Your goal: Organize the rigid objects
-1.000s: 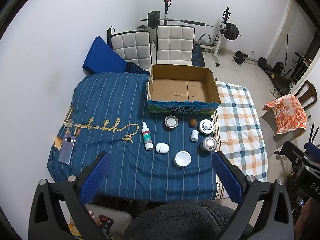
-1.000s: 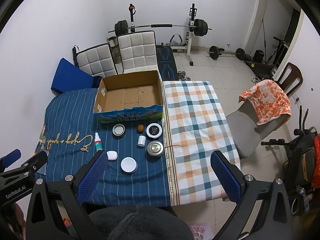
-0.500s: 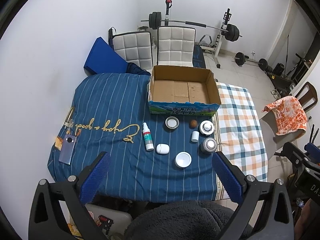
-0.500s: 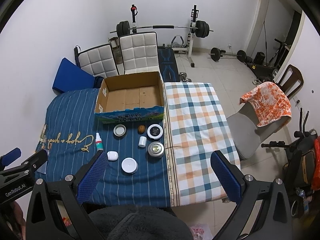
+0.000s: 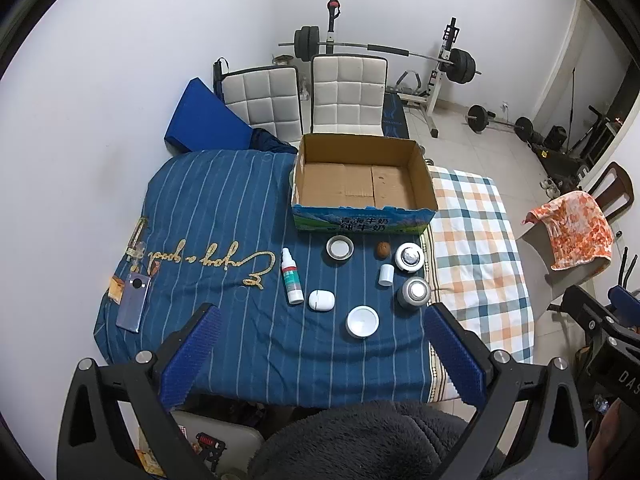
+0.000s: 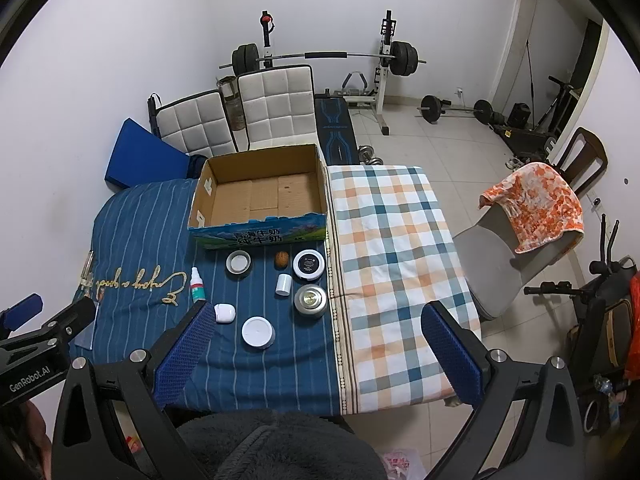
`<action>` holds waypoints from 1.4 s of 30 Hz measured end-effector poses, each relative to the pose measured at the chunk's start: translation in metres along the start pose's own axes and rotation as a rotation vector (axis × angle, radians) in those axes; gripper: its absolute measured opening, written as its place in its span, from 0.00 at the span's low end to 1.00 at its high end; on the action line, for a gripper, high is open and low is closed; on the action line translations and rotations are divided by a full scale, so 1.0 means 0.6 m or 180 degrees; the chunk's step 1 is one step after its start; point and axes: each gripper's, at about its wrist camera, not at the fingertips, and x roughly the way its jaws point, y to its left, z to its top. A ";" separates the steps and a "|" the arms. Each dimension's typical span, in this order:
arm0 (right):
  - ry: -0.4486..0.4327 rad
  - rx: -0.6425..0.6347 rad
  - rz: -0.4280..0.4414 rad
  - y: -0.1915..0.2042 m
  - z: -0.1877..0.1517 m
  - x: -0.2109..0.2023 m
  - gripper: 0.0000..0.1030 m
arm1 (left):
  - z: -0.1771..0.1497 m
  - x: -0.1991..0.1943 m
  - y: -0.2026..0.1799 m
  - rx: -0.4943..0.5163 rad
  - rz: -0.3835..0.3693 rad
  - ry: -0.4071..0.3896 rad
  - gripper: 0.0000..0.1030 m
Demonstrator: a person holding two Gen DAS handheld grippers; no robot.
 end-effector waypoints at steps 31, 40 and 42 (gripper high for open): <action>-0.0054 -0.0157 -0.0046 0.003 0.000 -0.003 1.00 | -0.017 -0.011 -0.004 -0.0054 0.0028 -0.0013 1.00; -0.0046 -0.0186 -0.0056 0.001 0.009 -0.003 1.00 | -0.012 -0.002 -0.001 -0.0112 -0.0050 0.0004 1.00; -0.0060 -0.0188 -0.0058 0.001 0.012 0.000 1.00 | -0.010 0.005 -0.004 -0.0120 -0.0068 0.0018 1.00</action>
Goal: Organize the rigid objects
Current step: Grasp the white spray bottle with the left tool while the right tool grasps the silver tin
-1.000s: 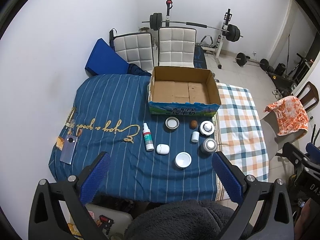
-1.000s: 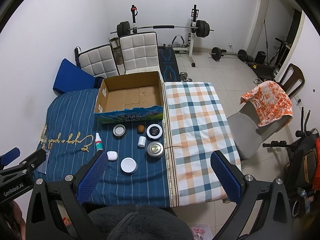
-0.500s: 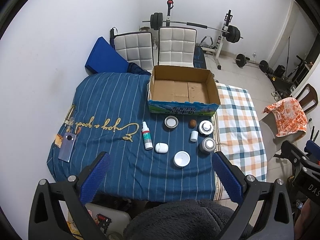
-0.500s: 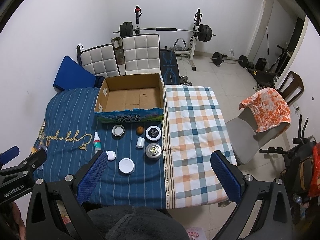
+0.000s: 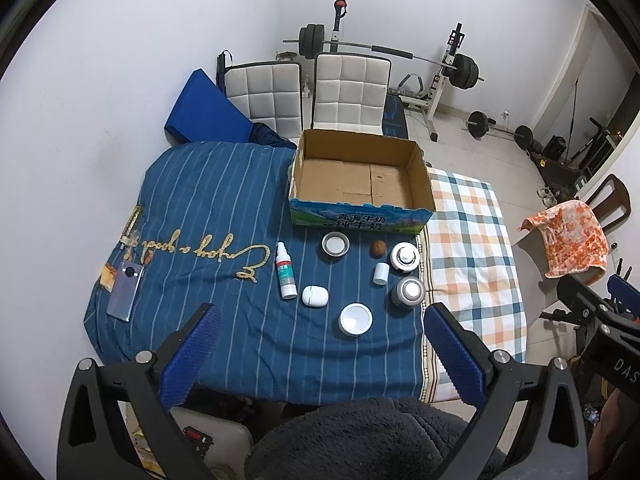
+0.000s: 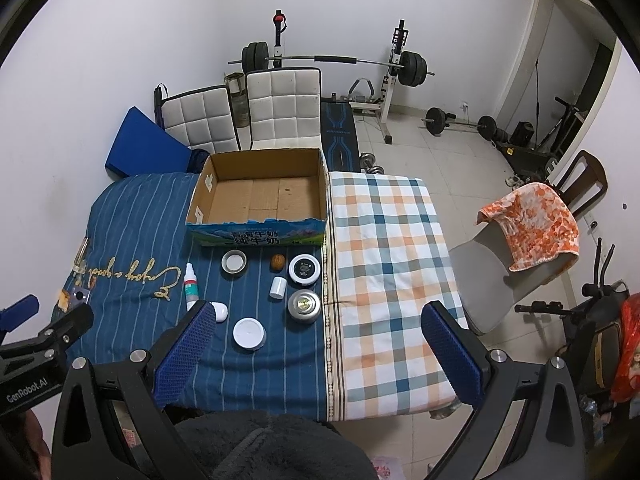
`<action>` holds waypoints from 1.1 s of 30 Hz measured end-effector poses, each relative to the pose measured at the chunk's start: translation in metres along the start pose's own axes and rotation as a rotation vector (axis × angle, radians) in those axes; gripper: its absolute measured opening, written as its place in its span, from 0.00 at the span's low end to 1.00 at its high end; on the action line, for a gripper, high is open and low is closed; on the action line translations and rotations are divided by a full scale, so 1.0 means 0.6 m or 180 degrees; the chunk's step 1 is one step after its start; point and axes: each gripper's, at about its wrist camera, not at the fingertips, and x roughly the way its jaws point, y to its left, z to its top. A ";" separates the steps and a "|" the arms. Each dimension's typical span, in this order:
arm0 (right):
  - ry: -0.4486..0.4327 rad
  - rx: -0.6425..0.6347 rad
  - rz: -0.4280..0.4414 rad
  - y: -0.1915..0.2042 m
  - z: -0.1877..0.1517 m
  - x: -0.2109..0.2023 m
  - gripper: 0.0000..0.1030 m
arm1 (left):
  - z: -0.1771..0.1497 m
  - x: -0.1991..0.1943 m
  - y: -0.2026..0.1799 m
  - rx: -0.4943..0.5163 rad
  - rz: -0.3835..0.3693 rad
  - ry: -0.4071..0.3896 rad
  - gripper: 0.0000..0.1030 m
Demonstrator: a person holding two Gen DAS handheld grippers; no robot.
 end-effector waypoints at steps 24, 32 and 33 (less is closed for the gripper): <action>0.1737 -0.0029 0.0224 -0.006 0.016 0.730 1.00 | 0.036 0.611 0.130 -0.0622 0.0260 0.1431 0.62; 0.2598 0.0401 0.0382 0.027 -0.090 0.830 0.96 | -0.015 0.763 0.124 -0.0461 0.0322 0.1906 0.51; 0.2632 0.0399 0.0357 0.034 -0.097 0.839 0.91 | -0.024 0.773 0.127 -0.0507 0.0340 0.1961 0.47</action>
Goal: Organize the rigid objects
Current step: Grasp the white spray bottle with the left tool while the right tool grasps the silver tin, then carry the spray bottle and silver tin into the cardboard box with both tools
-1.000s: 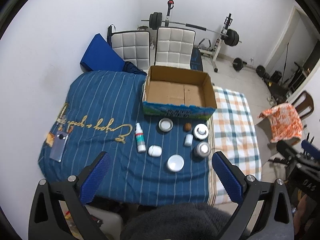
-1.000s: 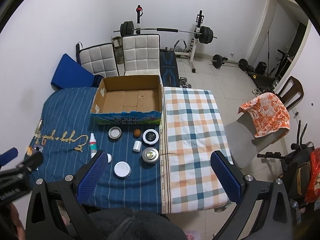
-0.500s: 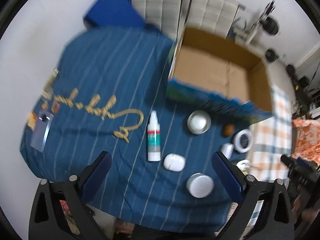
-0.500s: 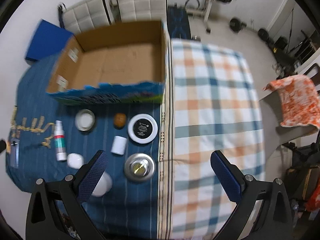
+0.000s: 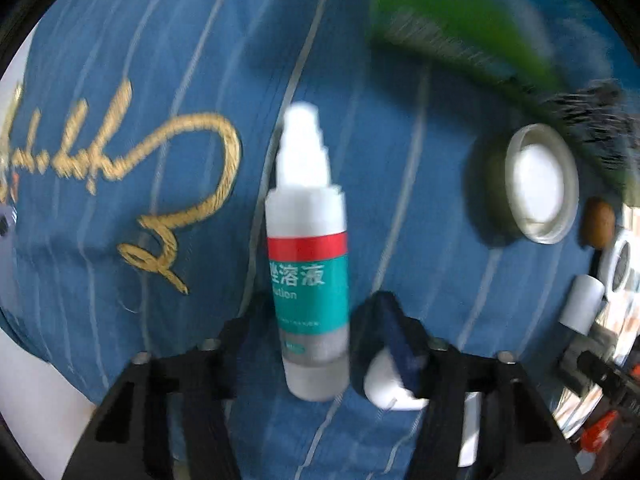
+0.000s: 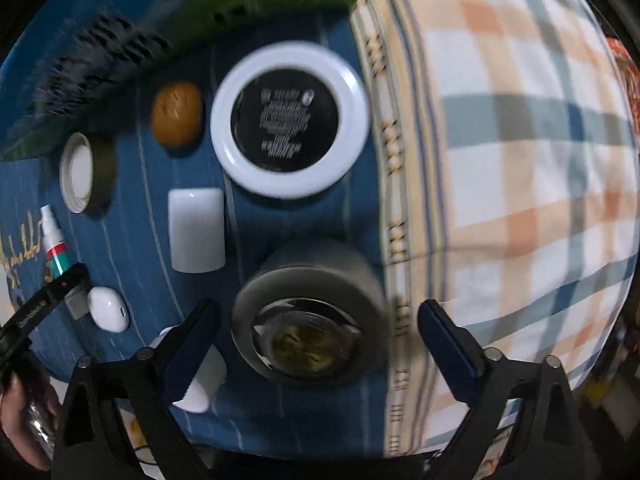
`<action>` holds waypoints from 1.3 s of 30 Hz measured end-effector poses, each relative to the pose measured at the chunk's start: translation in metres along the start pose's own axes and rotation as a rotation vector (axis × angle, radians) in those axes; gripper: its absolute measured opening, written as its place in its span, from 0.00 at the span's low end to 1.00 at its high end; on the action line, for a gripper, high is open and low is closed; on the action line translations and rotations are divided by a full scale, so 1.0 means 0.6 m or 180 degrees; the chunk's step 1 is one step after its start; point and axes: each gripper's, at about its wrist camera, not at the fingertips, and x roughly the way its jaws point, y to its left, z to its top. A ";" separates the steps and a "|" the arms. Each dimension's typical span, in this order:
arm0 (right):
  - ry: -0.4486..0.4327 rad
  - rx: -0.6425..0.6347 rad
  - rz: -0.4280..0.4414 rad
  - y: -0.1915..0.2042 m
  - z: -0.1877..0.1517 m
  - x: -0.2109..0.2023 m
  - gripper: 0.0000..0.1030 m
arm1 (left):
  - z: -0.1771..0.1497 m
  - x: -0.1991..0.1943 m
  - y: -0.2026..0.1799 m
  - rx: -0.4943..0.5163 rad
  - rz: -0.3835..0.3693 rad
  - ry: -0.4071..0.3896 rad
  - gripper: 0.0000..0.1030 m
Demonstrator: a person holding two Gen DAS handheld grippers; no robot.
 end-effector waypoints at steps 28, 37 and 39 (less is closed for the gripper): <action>-0.0014 -0.0228 -0.0168 0.032 -0.052 0.074 0.70 | -0.026 -0.095 0.001 0.0174 -0.0183 -0.0246 0.29; -0.0231 -0.0370 0.0060 -0.003 -0.102 -0.015 0.70 | -0.075 -0.207 -0.015 0.0357 -0.0476 -0.0481 0.29; -0.0292 -0.0402 0.0092 0.000 -0.116 -0.041 0.70 | -0.083 -0.229 -0.024 0.0450 -0.0478 -0.0543 0.29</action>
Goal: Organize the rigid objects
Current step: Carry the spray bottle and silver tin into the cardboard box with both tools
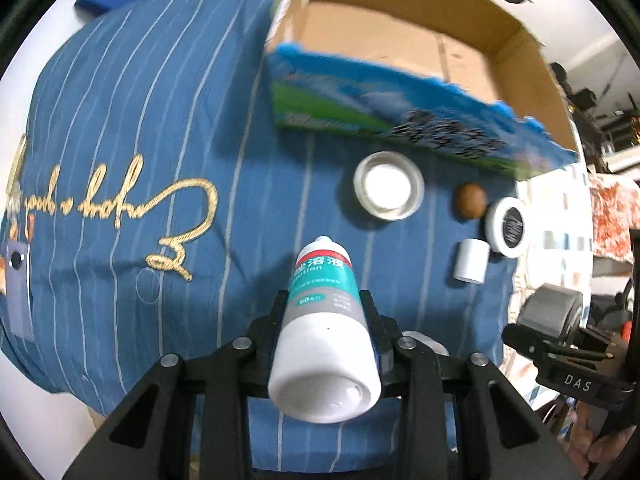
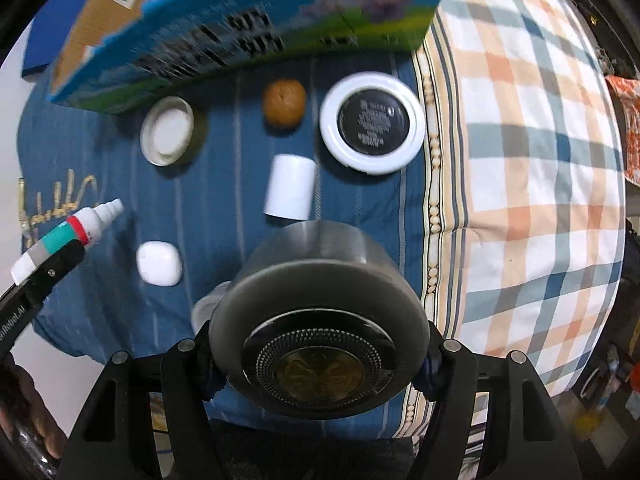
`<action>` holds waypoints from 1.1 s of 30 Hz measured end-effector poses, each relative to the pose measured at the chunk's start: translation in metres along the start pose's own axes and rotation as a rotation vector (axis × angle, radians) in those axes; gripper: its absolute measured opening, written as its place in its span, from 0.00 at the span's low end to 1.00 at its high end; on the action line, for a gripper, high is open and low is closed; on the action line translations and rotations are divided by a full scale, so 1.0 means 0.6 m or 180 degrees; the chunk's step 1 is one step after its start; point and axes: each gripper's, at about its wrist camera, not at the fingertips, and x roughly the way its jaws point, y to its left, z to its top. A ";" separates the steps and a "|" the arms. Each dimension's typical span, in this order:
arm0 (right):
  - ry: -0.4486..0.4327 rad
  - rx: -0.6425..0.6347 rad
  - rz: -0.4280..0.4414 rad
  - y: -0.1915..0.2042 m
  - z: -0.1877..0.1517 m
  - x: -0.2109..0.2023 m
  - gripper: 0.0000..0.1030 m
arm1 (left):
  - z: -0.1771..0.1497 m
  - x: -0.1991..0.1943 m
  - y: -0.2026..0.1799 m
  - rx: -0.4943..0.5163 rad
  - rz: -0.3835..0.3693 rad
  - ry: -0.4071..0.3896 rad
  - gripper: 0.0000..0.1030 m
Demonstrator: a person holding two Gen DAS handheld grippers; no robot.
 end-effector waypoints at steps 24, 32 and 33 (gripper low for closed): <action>-0.0805 -0.0188 0.0277 0.070 0.084 -0.293 0.70 | 0.115 -0.206 -0.119 0.0463 -0.0396 -0.0979 0.29; -0.0920 -0.0183 0.0215 0.084 0.214 -0.320 0.70 | 0.238 -0.204 -0.131 0.0507 -0.0502 -0.1108 0.29; -0.0917 -0.0176 0.0210 0.087 0.231 -0.316 0.70 | 0.258 -0.195 -0.133 0.0522 -0.0504 -0.1092 0.29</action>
